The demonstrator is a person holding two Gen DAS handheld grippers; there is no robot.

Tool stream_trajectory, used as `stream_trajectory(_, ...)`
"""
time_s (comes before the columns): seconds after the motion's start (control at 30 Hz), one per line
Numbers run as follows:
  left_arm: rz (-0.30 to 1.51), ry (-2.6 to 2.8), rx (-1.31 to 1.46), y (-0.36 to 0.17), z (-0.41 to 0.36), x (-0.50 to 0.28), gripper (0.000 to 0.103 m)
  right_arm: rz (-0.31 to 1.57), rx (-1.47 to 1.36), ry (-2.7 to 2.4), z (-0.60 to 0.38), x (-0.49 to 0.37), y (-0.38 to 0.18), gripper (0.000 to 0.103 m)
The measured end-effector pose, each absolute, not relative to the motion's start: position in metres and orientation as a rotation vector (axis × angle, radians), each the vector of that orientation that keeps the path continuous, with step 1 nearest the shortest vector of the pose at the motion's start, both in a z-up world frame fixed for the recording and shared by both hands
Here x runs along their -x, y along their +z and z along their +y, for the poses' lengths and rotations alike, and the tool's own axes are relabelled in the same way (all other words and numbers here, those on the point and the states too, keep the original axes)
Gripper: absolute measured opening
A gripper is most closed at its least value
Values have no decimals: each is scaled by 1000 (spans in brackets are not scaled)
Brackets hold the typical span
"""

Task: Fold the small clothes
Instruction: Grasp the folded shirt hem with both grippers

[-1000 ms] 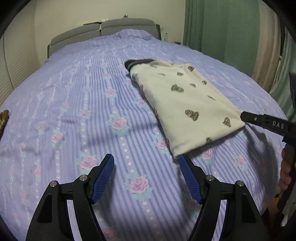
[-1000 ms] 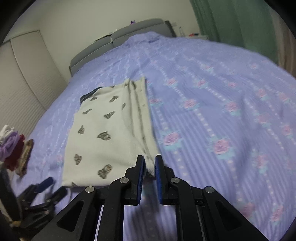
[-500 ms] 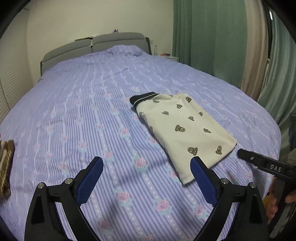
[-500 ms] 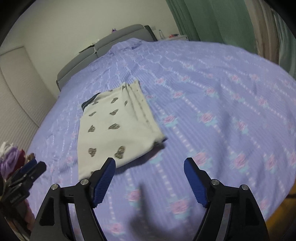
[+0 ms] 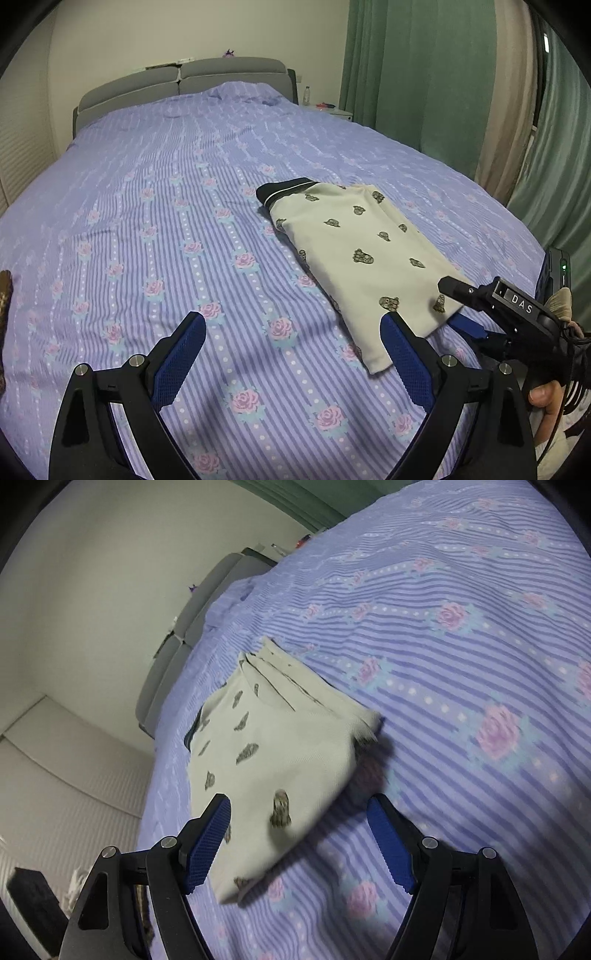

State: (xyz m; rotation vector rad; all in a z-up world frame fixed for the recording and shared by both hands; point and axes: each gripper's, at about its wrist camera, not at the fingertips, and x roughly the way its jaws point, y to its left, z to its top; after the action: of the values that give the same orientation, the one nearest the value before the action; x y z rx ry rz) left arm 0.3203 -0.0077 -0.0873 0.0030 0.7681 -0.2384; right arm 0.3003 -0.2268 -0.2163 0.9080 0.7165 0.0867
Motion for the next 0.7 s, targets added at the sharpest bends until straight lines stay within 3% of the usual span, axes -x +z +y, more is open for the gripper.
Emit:
stream_trajectory(0.23,806,-253,-4,-104,-13,-346,97,690,-889,69,-219,-327,-217,76)
stream_trajectory(0.5,854,-365,28,-119,-15,-387,97,711,-876,34,-223,-345,-215,41)
stream_trajectory(0.7,879,-400,88,-123,-11,-418,96,723,-865,29,-229,-346,-217,28)
